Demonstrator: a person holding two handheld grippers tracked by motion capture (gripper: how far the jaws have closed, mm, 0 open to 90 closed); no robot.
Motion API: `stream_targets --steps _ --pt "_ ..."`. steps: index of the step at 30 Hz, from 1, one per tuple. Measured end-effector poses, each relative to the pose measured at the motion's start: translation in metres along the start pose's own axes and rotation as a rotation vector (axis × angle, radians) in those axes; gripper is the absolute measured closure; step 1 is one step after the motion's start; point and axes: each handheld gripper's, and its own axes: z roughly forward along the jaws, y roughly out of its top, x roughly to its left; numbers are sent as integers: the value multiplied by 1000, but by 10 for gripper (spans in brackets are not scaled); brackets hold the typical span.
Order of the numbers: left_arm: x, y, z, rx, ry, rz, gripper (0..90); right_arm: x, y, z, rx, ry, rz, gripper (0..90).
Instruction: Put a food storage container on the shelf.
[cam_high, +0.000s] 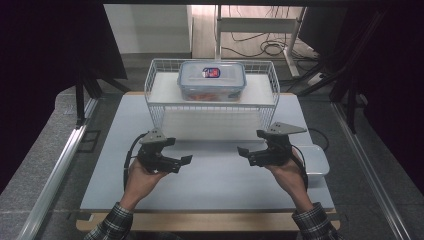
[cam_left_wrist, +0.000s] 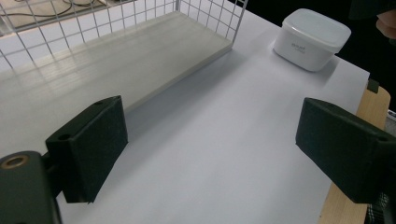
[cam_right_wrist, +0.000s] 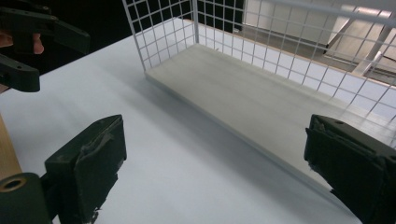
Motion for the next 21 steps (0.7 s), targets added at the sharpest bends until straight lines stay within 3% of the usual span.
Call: stream_targets --steps 6,11,21 --pt "-3 -14 2 25 13 18 59 8 -12 2 17 -3 -24 58" --pt "-15 -27 4 49 91 94 43 14 -25 1 -8 -19 -28 60" --pt "-20 -49 2 36 89 78 36 19 -42 -3 -34 -17 -29 67"
